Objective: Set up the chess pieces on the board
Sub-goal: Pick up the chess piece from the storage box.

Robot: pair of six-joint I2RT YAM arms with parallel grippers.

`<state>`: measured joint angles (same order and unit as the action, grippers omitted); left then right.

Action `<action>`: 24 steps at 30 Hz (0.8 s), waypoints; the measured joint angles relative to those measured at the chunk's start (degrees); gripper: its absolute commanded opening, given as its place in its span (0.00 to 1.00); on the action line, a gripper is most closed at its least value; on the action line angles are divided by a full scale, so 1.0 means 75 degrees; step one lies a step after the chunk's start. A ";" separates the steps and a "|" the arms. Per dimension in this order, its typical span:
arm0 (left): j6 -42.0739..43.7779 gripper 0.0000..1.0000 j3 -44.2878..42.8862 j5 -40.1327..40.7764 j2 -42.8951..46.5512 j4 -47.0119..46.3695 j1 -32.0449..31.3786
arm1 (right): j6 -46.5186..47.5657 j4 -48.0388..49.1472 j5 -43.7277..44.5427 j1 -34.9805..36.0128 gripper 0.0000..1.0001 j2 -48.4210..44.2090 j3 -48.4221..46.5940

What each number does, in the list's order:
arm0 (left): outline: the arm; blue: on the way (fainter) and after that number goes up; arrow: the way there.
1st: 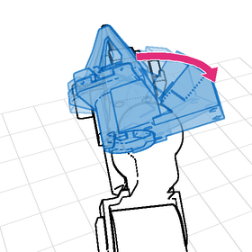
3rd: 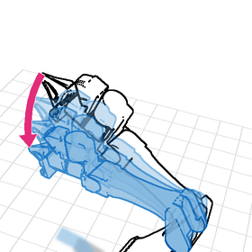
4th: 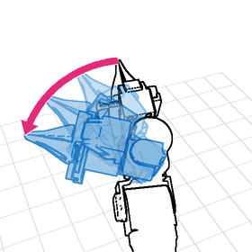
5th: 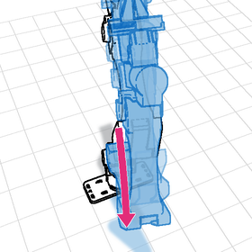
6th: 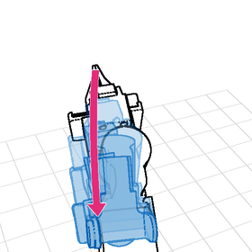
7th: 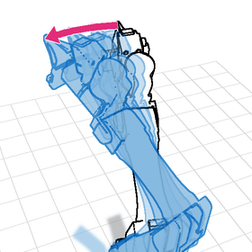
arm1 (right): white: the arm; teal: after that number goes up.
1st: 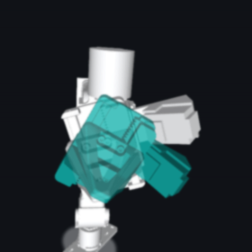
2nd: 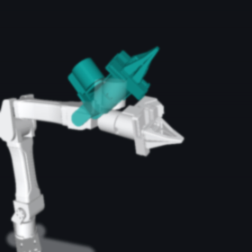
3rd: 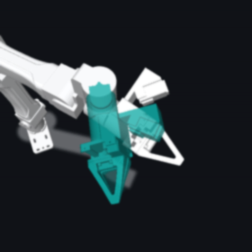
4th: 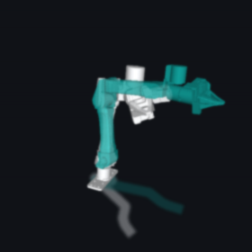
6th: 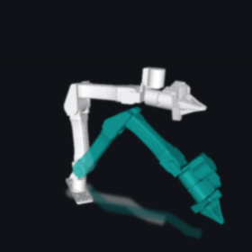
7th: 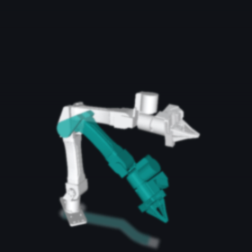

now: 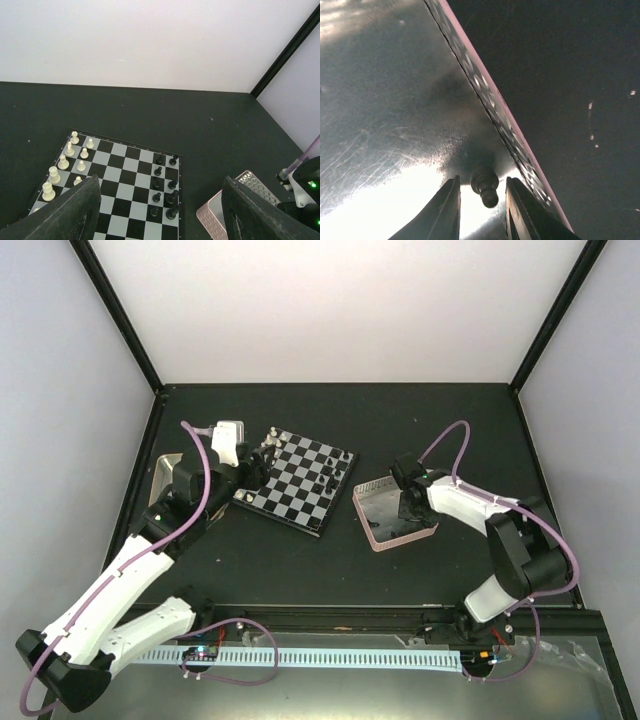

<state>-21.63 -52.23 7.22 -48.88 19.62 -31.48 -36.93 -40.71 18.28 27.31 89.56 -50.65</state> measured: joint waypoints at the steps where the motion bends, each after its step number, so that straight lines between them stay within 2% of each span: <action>1: 0.0003 0.68 0.0000 0.0000 0.0000 0.0000 0.0000 | 0.0029 0.0058 -0.0041 -0.0038 0.24 0.0070 0.0015; 12: 0.0006 0.68 0.0000 -0.0009 0.0000 0.0003 0.0000 | 0.0131 0.0589 -0.0099 -0.0239 0.03 0.0466 0.0029; 24: 0.0000 0.67 0.0000 -0.0006 0.0000 0.0006 0.0000 | 0.0353 0.0606 -0.0393 -0.0119 0.02 -0.0411 -0.0082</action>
<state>-21.63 -52.23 7.18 -48.88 19.66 -31.48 -34.28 -36.16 15.33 26.41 86.48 -51.27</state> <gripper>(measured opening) 0.675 0.058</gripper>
